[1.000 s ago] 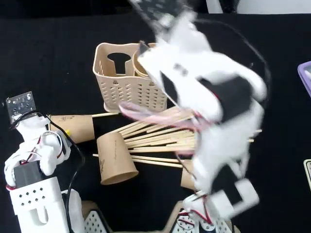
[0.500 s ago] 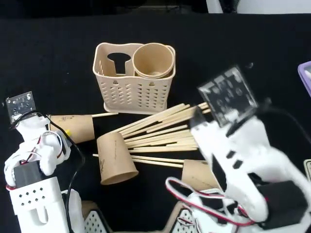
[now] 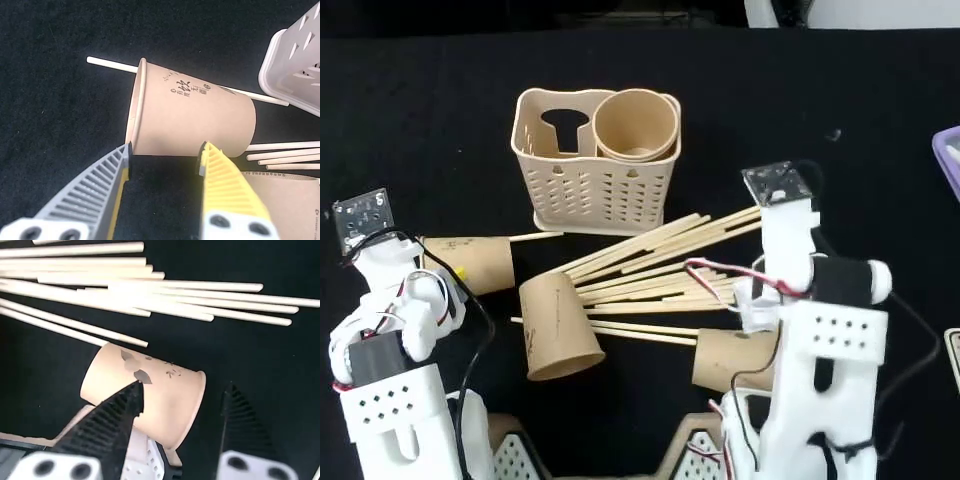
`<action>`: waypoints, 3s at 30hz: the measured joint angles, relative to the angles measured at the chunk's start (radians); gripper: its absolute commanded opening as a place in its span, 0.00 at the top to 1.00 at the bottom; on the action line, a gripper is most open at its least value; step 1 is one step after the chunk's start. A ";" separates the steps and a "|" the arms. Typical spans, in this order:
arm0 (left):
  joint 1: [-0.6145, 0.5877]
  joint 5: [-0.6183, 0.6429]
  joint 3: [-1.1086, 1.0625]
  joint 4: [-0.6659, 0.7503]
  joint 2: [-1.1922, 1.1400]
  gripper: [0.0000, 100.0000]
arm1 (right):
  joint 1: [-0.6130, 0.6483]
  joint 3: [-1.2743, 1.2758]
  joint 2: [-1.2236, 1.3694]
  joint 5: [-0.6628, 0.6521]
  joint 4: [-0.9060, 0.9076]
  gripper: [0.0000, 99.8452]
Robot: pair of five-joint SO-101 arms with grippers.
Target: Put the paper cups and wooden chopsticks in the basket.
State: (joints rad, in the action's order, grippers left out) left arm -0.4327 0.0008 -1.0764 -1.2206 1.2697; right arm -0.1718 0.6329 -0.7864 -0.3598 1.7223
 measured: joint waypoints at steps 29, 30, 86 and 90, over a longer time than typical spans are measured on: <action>0.000 0.000 0.000 0.000 0.000 0.76 | -0.098 -0.023 0.356 -0.137 0.011 0.75; 0.000 0.000 0.000 0.000 0.000 0.76 | -0.095 -0.037 0.381 -0.133 0.011 0.75; 0.000 0.003 0.000 0.014 0.000 0.77 | -0.307 -0.571 0.667 0.313 0.011 0.99; 0.000 0.003 0.000 0.014 0.000 0.77 | -0.270 -0.641 0.594 0.311 0.011 0.99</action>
State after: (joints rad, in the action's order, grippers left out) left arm -0.4327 0.0038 -1.0764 -1.2068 1.2697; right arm -0.4419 -0.0084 -0.1926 -0.0483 1.7331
